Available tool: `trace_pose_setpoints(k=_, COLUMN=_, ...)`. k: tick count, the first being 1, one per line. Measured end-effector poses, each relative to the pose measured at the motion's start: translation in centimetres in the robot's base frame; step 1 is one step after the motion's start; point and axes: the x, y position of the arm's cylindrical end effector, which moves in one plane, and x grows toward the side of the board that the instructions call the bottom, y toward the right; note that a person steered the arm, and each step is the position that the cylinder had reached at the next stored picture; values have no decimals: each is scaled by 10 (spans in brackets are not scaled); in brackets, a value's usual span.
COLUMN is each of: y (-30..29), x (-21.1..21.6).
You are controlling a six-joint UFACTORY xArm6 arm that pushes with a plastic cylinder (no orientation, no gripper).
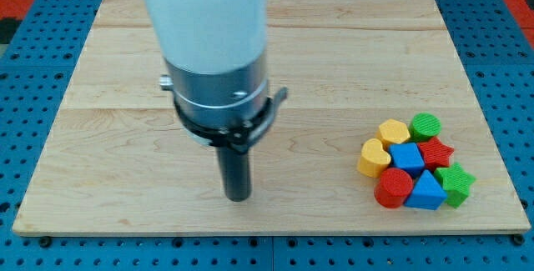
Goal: Push green star into group of blocks
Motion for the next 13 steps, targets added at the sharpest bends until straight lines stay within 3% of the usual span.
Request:
trace_pose_setpoints(k=3, y=162, x=40)
trace_pose_setpoints(k=6, y=262, x=40)
trace_pose_setpoints(k=10, y=242, x=22)
trace_pose_setpoints(k=13, y=245, x=-27)
